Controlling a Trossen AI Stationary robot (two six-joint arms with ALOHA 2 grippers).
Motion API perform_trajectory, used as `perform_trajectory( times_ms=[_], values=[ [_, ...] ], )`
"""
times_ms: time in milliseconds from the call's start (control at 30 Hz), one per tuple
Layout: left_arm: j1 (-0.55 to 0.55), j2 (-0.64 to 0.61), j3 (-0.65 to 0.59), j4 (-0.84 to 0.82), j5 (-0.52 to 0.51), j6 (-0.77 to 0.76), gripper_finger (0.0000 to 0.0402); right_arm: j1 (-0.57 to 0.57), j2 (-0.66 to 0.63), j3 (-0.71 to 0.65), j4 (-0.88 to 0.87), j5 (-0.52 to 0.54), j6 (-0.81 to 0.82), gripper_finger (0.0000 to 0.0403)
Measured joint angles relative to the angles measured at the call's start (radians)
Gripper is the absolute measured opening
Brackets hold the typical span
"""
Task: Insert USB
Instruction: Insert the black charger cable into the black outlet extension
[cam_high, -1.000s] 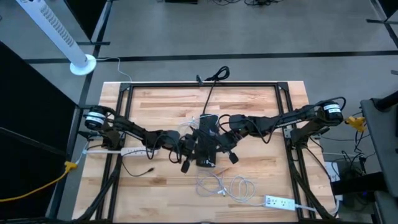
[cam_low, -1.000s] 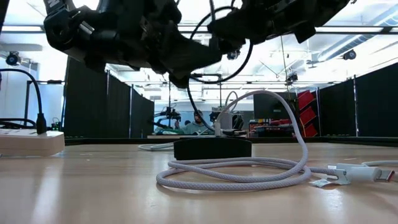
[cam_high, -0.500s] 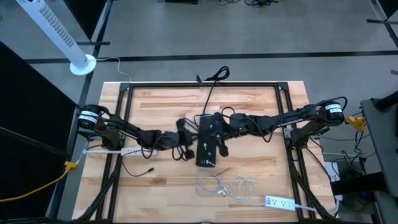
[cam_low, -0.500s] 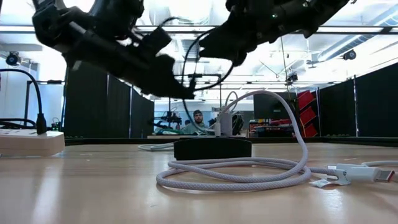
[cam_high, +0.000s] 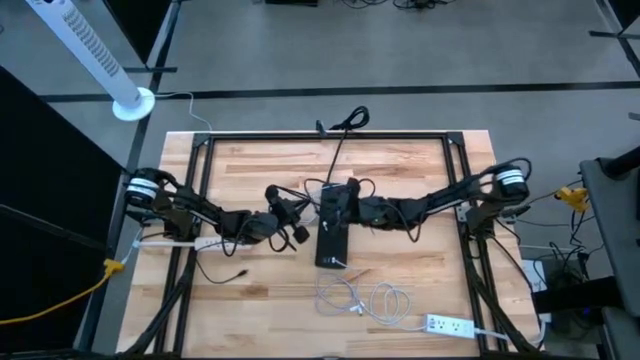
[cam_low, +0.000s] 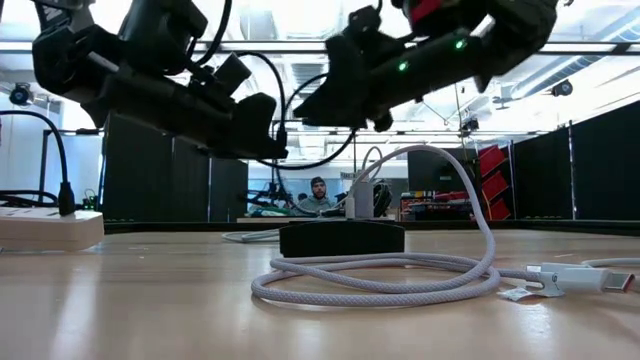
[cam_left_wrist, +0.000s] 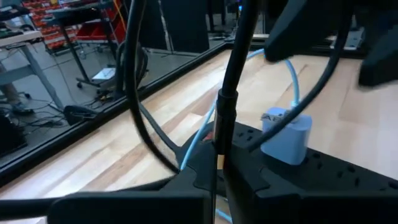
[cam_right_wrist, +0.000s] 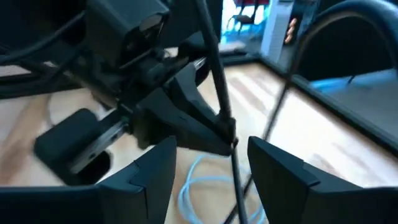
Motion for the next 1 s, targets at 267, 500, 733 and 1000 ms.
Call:
perform_trajectory(
  times_ms=[267,500,733,1000],
  values=[
    [0.0,0.0,-0.026,-0.003,-0.054,-0.047,0.0005,0.026,0.143,0.152,0.033,0.208,-0.026,0.0165],
    [-0.003,0.0,-0.042,-0.006,-0.075,-0.044,0.0005,0.028,0.228,0.293,-0.063,0.255,-0.053,0.0168],
    [-0.004,0.002,-0.068,0.008,-0.097,-0.043,0.0005,0.028,0.232,0.347,-0.195,0.28,0.008,0.0142],
    [-0.01,0.002,-0.072,0.024,-0.098,0.015,0.0005,0.028,0.232,0.351,-0.195,0.271,0.018,0.0104]
  ],
)
